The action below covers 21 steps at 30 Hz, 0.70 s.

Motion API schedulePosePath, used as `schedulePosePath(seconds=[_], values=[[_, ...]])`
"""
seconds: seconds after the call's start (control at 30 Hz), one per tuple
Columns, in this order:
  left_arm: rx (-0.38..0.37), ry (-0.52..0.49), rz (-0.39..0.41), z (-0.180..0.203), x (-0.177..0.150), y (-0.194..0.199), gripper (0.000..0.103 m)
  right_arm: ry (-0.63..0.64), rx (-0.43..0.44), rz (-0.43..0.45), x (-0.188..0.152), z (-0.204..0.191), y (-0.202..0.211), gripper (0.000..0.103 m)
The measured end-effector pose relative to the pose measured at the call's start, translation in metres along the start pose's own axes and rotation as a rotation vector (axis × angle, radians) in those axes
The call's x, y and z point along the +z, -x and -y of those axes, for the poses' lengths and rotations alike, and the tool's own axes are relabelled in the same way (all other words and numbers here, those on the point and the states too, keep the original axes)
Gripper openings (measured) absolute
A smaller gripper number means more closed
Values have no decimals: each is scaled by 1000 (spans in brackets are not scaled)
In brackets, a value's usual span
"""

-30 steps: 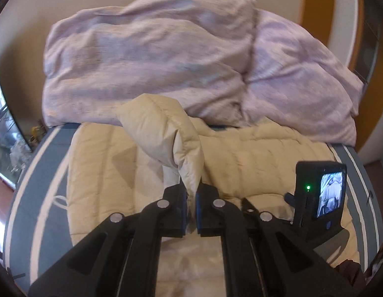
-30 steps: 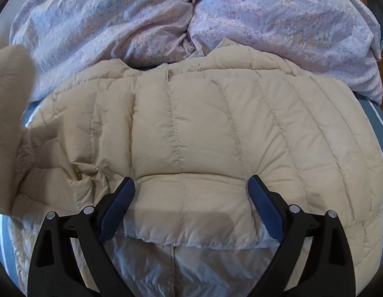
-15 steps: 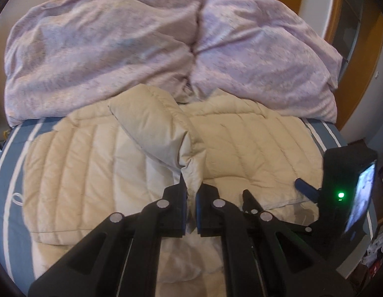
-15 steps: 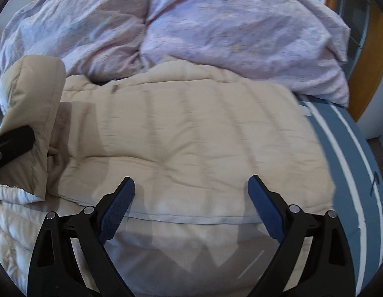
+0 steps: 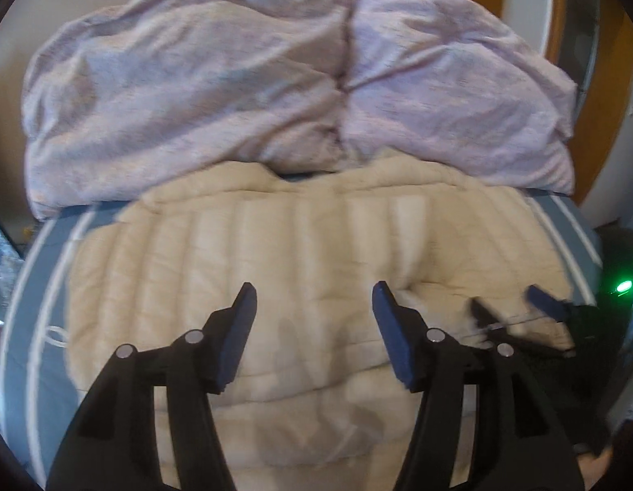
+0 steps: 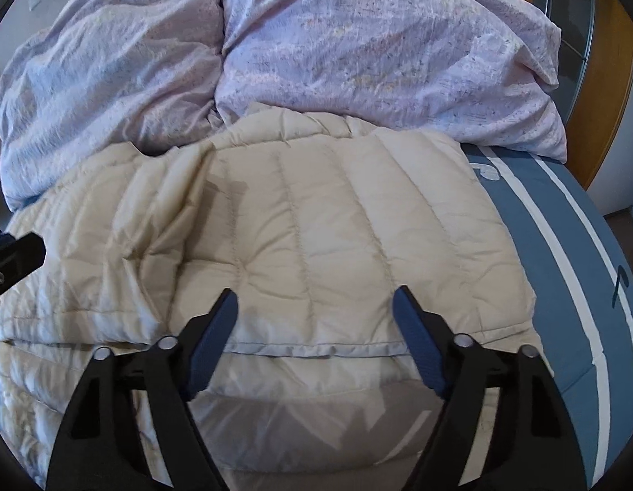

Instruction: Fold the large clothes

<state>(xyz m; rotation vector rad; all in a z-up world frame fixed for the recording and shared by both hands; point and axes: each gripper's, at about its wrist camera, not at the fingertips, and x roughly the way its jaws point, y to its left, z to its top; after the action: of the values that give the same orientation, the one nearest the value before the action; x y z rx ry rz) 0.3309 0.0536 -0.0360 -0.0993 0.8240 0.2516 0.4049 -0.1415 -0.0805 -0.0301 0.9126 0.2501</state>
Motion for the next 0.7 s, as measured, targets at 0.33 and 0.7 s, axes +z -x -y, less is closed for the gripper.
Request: schedulePosePath(seconds=[0.33,0.7], values=[[154,30,-67,-54,-17,-21,59,0,142,64,7,-25,20,54],[120,-9,-138,-35,-33,-50,55,35,211,67,4,-45,16,42]])
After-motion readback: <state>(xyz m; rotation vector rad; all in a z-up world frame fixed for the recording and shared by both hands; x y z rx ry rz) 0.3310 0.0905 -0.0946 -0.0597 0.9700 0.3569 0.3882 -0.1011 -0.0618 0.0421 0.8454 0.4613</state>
